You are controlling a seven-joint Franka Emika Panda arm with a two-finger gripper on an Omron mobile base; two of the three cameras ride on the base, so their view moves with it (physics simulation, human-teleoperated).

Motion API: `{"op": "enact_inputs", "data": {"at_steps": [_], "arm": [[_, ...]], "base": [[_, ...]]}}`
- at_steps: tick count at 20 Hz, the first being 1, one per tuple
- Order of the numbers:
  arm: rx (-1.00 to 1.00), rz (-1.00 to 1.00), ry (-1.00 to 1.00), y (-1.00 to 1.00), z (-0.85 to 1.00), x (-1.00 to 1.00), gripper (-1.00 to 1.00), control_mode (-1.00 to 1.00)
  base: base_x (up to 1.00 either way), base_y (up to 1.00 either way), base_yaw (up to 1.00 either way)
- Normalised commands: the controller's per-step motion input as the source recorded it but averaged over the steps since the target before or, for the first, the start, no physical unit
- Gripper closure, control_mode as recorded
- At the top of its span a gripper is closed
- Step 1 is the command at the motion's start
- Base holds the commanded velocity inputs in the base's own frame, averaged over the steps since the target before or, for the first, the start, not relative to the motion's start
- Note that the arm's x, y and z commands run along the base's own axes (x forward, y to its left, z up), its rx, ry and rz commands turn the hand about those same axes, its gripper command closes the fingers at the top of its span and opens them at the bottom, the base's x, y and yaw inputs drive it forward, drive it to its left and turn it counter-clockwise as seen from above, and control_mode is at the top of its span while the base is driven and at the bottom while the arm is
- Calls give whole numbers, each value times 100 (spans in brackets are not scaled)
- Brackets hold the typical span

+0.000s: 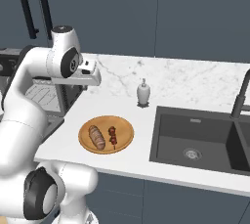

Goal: Pick up the kebab skewer and baguette bread, and place them inside the toaster oven. Close the toaster oven door and start by setting the timer.

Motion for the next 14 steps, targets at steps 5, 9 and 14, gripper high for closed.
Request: {"op": "enact_inputs", "data": {"at_steps": [5, 9, 14], "arm": [[0, 0, 0, 0, 0, 0, -100, 100], [0, 0, 0, 0, 0, 0, -100, 100], [0, 0, 0, 0, 0, 0, -100, 100]], "base": [[0, 0, 0], [0, 0, 0], [0, 0, 0]]}}
